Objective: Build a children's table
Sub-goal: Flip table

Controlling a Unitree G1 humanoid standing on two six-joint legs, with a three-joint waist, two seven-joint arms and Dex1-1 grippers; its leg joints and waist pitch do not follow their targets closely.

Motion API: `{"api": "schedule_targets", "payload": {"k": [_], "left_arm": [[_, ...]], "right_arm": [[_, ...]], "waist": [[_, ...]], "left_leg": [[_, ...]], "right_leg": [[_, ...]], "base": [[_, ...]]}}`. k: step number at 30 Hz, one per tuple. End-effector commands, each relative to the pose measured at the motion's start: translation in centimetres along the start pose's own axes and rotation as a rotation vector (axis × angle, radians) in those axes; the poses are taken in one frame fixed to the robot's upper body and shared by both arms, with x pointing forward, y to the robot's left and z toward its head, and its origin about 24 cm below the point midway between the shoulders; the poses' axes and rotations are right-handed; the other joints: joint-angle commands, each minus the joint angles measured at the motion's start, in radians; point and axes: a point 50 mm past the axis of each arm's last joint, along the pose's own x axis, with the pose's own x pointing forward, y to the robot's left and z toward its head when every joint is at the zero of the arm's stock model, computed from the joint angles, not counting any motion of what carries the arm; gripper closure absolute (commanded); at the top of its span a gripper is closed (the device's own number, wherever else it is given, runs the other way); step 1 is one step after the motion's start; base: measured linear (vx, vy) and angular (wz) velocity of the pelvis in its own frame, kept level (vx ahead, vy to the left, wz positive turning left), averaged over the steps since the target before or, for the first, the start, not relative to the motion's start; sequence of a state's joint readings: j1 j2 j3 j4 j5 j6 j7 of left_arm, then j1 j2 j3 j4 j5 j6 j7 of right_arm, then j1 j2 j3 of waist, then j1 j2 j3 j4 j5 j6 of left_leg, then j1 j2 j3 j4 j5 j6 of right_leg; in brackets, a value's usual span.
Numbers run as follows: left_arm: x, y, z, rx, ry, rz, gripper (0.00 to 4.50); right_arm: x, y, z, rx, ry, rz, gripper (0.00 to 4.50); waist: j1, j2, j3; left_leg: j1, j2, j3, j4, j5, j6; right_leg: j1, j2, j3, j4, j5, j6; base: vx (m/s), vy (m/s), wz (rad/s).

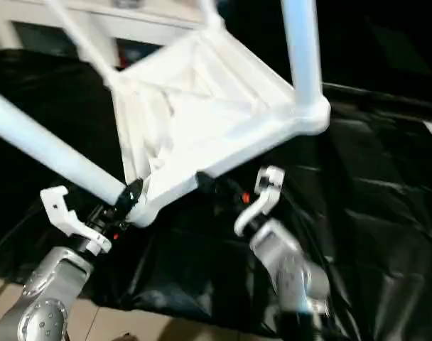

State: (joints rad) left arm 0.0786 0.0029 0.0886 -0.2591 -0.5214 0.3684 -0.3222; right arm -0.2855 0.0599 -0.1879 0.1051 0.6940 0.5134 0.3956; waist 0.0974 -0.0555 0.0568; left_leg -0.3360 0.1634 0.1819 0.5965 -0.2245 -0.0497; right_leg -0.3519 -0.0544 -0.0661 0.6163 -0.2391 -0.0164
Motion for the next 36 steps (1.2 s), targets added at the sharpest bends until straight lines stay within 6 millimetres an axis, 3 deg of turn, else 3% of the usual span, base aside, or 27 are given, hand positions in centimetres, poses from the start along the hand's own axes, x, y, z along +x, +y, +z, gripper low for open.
{"api": "schedule_targets", "payload": {"k": [1, 5, 7, 8, 10, 12, 16, 23, 24, 26, 29, 36], "left_arm": [[0.4, -1.7, -0.6, -0.051, 0.017, -0.098, 2.14], [0.4, -1.6, -0.8, -0.029, 0.021, -0.088, 2.14], [0.4, -1.7, -0.9, -0.009, 0.029, -0.098, 2.14], [0.3, -1.9, -1.0, 0.010, 0.038, -0.114, 2.14], [0.2, -2.0, -1.2, 0.020, 0.045, -0.123, 2.14], [0.2, -2.3, -1.5, 0.050, 0.054, -0.146, 2.14], [0.2, -2.8, -1.6, 0.083, 0.052, -0.170, 2.15], [0.1, -2.8, -1.7, 0.120, 0.039, -0.156, 2.16], [0.1, -2.7, -1.7, 0.124, 0.039, -0.155, 2.16], [0.0, -2.6, -1.7, 0.128, 0.035, -0.151, 2.16], [0.0, -2.4, -1.7, 0.130, 0.025, -0.141, 2.16], [0.0, -2.2, -1.7, 0.140, 0.012, -0.127, 2.18]], "right_arm": [[0.6, -0.2, 0.5, 0.070, -0.039, -0.009, 0.00], [1.2, 0.1, 1.0, 0.113, -0.049, 0.023, 0.00], [1.4, 0.1, 1.0, 0.132, -0.040, 0.031, 0.00], [1.5, 0.1, 0.9, 0.151, -0.033, 0.029, 0.00], [1.7, 0.0, 0.7, 0.169, -0.025, 0.020, 0.00], [2.3, -0.2, 0.5, 0.215, -0.020, 0.002, 0.00], [3.0, -0.4, 0.4, 0.289, -0.034, -0.005, 0.37], [3.3, -0.5, 0.0, 0.303, -0.001, -0.004, 1.03], [3.3, -0.5, 0.0, 0.305, -0.002, -0.005, 1.13], [3.3, -0.6, 0.2, 0.314, -0.008, -0.011, 1.26], [3.2, -0.9, 0.6, 0.324, -0.025, -0.019, 1.59], [3.0, -1.1, 1.1, 0.298, -0.044, -0.028, 2.13]], "waist": [[0.002, 0.001, -0.047], [0.016, -0.001, -0.052], [0.019, -0.006, -0.058], [0.019, -0.004, -0.060], [0.017, -0.006, -0.056], [0.014, -0.007, -0.053], [0.008, -0.008, -0.052], [0.008, -0.009, -0.053], [0.007, -0.025, -0.053], [0.010, -0.016, -0.054], [0.008, -0.023, -0.055], [0.010, -0.025, -0.054]], "left_leg": [[-0.001, 0.078, -0.034, -0.082, -0.062, -0.003], [0.000, 0.079, -0.032, -0.078, -0.013, 0.010], [-0.001, 0.078, -0.031, -0.072, 0.031, 0.017], [-0.008, 0.074, -0.030, -0.068, 0.067, 0.033], [-0.011, 0.075, -0.029, -0.070, 0.046, 0.039], [-0.013, 0.076, -0.030, -0.074, -0.009, 0.026], [-0.014, 0.076, -0.030, -0.075, -0.040, 0.011], [-0.014, 0.077, -0.029, -0.074, -0.030, 0.013], [-0.014, 0.077, -0.027, -0.073, -0.027, 0.018], [-0.014, 0.076, -0.028, -0.071, -0.009, 0.024], [-0.015, 0.076, -0.026, -0.069, 0.013, 0.032], [-0.015, 0.076, -0.025, -0.067, 0.016, 0.042]], "right_leg": [[0.025, -0.108, 0.068, -0.063, -0.036, -0.155], [0.026, -0.107, 0.066, -0.056, 0.025, -0.153], [0.027, -0.103, 0.065, -0.049, 0.088, -0.157], [0.026, -0.100, 0.064, -0.041, 0.157, -0.161], [0.024, -0.103, 0.064, -0.044, 0.137, -0.163], [0.026, -0.108, 0.065, -0.051, 0.046, -0.164], [0.023, -0.110, 0.066, -0.056, -0.019, -0.154], [0.020, -0.106, 0.065, -0.054, -0.010, -0.154], [0.021, -0.106, 0.064, -0.055, -0.007, -0.155], [0.020, -0.107, 0.065, -0.050, 0.007, -0.160], [0.020, -0.105, 0.064, -0.046, 0.042, -0.165], [0.019, -0.105, 0.063, -0.045, 0.049, -0.172]], "base": [[0.000, 0.000, 0.00], [0.000, 0.000, 0.00], [0.000, 0.000, 0.00], [0.000, 0.000, 0.00], [0.000, 0.000, 0.00], [0.000, 0.000, 0.00], [0.000, 0.000, 0.00], [0.000, 0.000, 0.00], [0.000, 0.000, 0.00], [0.000, 0.000, 0.00], [0.000, 0.000, 0.00], [0.000, 0.000, 0.00]]}}
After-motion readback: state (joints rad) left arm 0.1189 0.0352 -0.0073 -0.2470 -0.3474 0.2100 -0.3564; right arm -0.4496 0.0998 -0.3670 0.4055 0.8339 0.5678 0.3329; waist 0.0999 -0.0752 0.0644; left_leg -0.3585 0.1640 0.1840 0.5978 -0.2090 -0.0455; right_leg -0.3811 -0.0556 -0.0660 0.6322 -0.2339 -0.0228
